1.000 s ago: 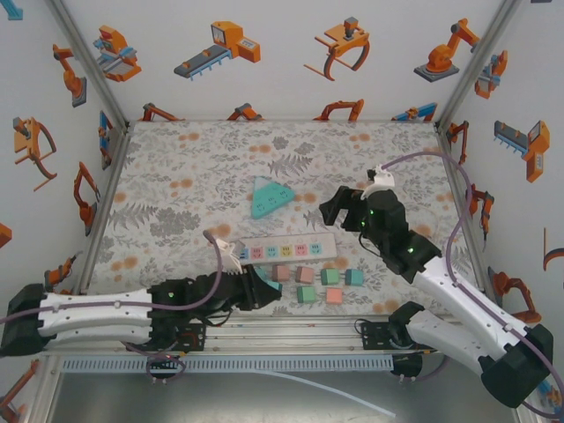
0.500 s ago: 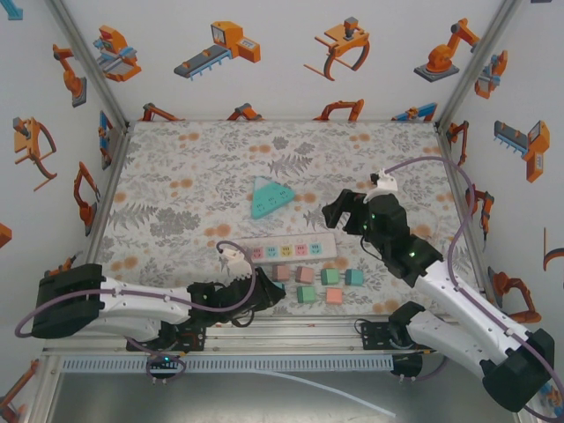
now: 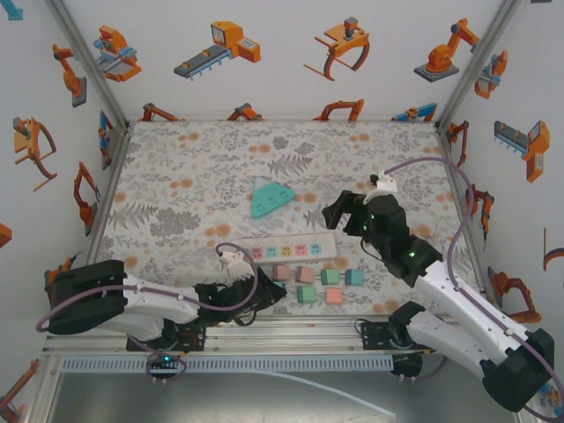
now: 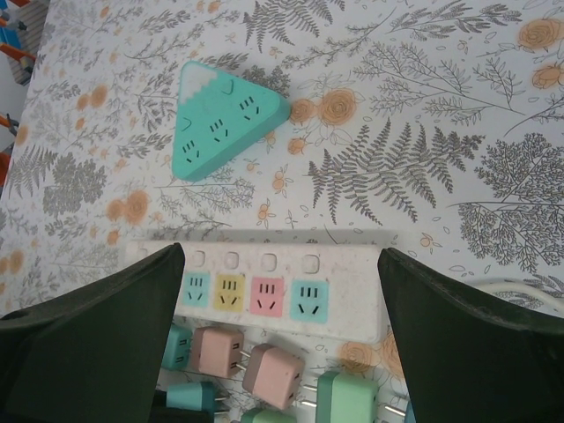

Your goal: Pull the plug off the socket

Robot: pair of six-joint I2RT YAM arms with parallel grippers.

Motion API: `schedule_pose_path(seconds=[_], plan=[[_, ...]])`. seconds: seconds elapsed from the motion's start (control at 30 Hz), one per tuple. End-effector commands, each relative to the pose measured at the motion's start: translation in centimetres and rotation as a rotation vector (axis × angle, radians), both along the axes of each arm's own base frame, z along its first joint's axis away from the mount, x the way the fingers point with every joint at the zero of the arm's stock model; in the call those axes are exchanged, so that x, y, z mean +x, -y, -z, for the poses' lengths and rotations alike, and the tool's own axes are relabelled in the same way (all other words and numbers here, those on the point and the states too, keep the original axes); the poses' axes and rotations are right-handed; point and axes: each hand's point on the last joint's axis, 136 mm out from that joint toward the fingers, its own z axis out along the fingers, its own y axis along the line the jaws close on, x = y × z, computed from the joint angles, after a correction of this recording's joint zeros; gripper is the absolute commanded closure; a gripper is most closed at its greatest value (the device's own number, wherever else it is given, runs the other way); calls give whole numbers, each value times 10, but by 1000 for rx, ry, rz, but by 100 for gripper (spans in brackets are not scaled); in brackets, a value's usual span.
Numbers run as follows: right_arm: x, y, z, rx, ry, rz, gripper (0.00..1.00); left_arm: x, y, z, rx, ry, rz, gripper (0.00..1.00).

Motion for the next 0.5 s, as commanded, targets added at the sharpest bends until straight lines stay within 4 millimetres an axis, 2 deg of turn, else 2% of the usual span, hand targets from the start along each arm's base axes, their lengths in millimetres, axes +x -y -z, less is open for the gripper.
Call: schedule_pose_path(seconds=[0.0, 0.07, 0.13, 0.17, 0.27, 0.37, 0.47], plan=[[2, 5, 0, 14, -1, 33, 18, 1, 0, 1, -21, -18, -12, 70], [3, 5, 0, 15, -2, 35, 18, 1, -2, 1, -16, -19, -16, 64], [3, 4, -1, 17, -2, 35, 18, 1, -6, 3, -6, -24, -23, 49], [3, 4, 0, 17, -6, 34, 18, 2, -7, 3, -6, -25, -26, 45], [4, 3, -1, 18, -5, 32, 18, 3, -10, 1, 5, -19, -30, 42], [4, 4, -2, 16, -3, 36, 18, 3, -15, -3, 29, -10, -31, 34], [4, 6, -2, 10, -3, 45, 18, 4, -23, -8, 73, 7, -30, 16]])
